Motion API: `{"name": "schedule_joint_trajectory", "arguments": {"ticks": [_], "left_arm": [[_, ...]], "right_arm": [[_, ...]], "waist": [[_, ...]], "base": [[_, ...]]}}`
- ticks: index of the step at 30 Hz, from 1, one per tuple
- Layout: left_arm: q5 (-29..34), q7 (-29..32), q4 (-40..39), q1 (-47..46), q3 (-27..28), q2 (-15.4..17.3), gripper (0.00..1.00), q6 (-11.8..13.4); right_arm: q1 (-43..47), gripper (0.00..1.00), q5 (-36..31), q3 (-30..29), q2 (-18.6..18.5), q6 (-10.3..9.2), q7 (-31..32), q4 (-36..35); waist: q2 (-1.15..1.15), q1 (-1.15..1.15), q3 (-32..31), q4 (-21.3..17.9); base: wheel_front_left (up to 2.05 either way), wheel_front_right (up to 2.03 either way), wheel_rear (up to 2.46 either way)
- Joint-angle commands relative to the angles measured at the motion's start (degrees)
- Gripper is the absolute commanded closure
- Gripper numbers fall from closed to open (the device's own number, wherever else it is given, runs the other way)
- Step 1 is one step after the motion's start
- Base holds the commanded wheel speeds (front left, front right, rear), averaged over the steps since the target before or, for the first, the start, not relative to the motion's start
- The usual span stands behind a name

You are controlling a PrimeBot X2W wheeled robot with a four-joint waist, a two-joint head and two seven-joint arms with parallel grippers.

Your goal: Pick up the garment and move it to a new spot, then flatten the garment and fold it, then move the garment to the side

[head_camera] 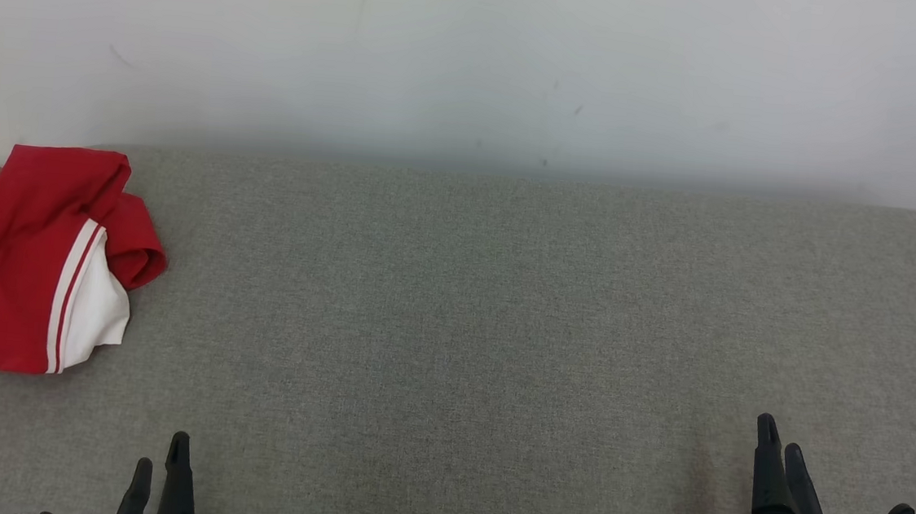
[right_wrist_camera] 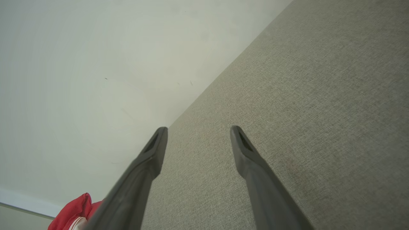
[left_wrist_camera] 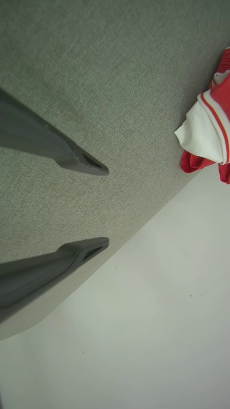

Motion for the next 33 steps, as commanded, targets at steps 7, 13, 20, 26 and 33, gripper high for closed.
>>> {"name": "schedule_joint_trajectory", "arguments": {"ticks": [7, 13, 20, 26, 33], "left_arm": [[5.8, -1.4, -1.7, 0.5, -0.7, 1.0, 0.0, 1.3], [10.6, -2.4, -2.7, 0.7, -1.3, 1.3, 0.0, 2.6], [14.9, -3.4, -3.6, 1.0, -1.9, 1.5, 0.0, 3.6], [18.5, -4.2, -4.3, 1.3, -2.4, 1.7, 0.0, 4.3], [22.3, -5.1, -4.9, 1.6, -3.0, 2.1, 0.0, 5.2]], "right_arm": [[0.1, 0.0, -6.8, 1.5, -0.4, 0.02, -1.1, -2.4], [0.5, 0.0, -12.7, 2.6, -0.4, 0.02, -1.7, -3.8], [0.8, 0.0, -17.9, 3.5, -0.4, 0.02, -2.3, -4.9], [1.2, 0.0, -21.9, 4.2, -0.4, 0.02, -3.0, -5.9], [1.7, 0.0, -26.3, 4.9, -0.4, 0.03, -3.6, -6.9]], "waist": [[0.0, 0.0, -0.1, -0.1], [0.0, 0.0, 0.0, -0.1], [0.0, 0.0, 0.1, -0.1], [0.0, 0.0, 0.2, -0.1], [0.0, 0.0, 0.2, 0.0]], "base": [[0.0, 0.0, 0.0], [0.0, 0.0, 0.0], [0.0, 0.0, 0.0], [0.0, 0.0, 0.0], [0.0, 0.0, 0.0]]}}
